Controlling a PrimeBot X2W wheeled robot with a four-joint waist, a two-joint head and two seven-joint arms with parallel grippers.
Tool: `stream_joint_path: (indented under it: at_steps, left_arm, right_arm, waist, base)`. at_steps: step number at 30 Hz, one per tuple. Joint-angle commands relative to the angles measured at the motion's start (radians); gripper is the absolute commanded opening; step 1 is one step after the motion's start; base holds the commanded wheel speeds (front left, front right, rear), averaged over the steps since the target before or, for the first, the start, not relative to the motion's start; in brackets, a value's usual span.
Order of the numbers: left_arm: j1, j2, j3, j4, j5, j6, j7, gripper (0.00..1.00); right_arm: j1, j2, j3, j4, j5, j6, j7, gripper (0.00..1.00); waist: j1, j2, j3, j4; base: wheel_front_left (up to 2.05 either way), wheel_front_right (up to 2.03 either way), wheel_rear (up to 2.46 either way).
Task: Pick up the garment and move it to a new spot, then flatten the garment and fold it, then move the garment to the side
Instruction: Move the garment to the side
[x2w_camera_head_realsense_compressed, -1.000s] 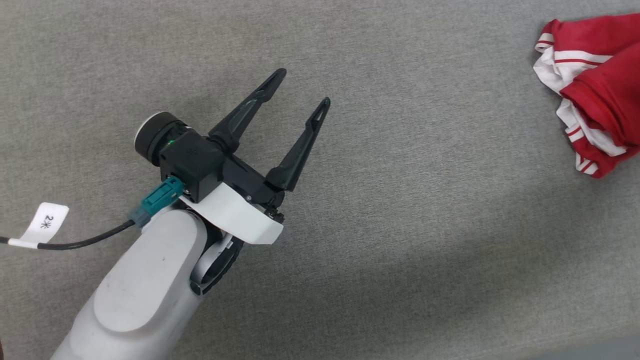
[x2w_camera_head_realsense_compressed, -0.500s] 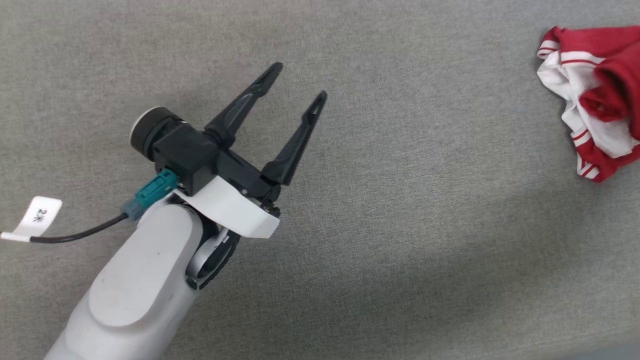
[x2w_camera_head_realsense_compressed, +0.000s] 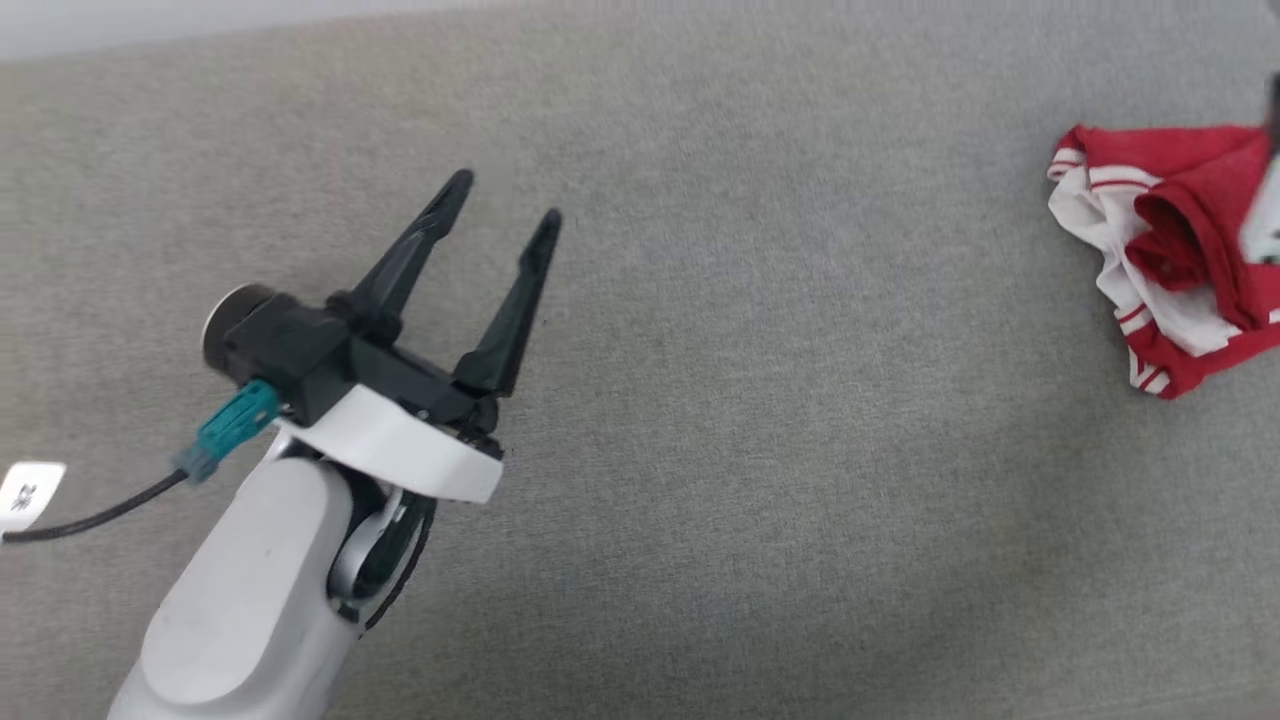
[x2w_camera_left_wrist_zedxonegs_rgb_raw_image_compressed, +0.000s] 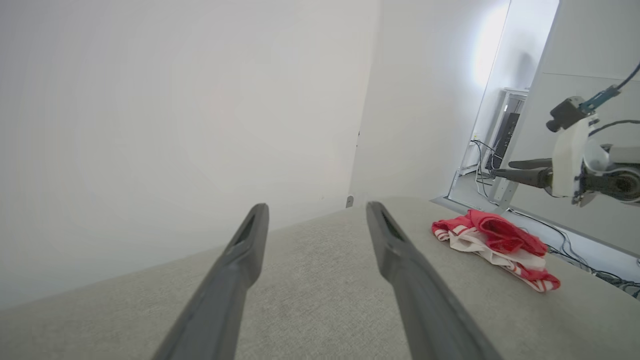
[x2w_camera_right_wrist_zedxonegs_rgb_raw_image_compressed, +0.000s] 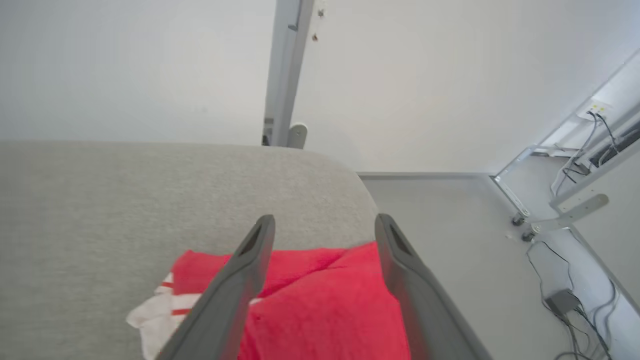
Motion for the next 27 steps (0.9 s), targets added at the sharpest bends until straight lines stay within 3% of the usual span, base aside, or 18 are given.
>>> stream_joint_path:
  at_steps: [1, 6, 14, 22, 27]
  left_arm:
    - [0.032, -0.002, 0.024, -0.004, -0.003, -0.003, -0.005, 1.00]
    - [0.101, -0.004, 0.092, -0.001, -0.004, -0.003, -0.005, 1.00]
    - [0.209, -0.014, 0.186, 0.021, 0.020, -0.003, -0.005, 1.00]
    - [0.336, -0.040, 0.321, 0.044, 0.063, -0.003, -0.005, 1.00]
    - [0.446, -0.063, 0.410, 0.034, 0.103, -0.003, -0.005, 1.00]
  right_arm:
    - [0.007, 0.027, 0.019, 0.005, 0.013, -0.001, -0.033, 1.00]
    - [0.035, 0.096, 0.095, 0.011, 0.064, -0.001, -0.121, 1.00]
    - [0.119, 0.154, 0.226, -0.039, 0.180, -0.001, -0.168, 1.00]
    - [0.323, 0.155, 0.351, -0.259, 0.339, -0.001, -0.171, 1.00]
    - [0.497, 0.138, 0.375, -0.420, 0.411, -0.001, -0.172, 1.00]
  waist:
    - [0.0000, 0.0000, -0.037, 0.020]
    - [0.0000, 0.0000, -0.095, 0.048]
    - [0.0000, 0.0000, -0.170, 0.094]
    - [0.0000, 0.0000, -0.236, 0.138]
    - [0.0000, 0.0000, -0.285, 0.156]
  base:
    - [0.00, 0.00, 0.00]
    - [0.00, 0.00, 0.00]
    - [0.00, 0.00, 0.00]
    - [0.00, 0.00, 0.00]
    - [0.00, 0.00, 0.00]
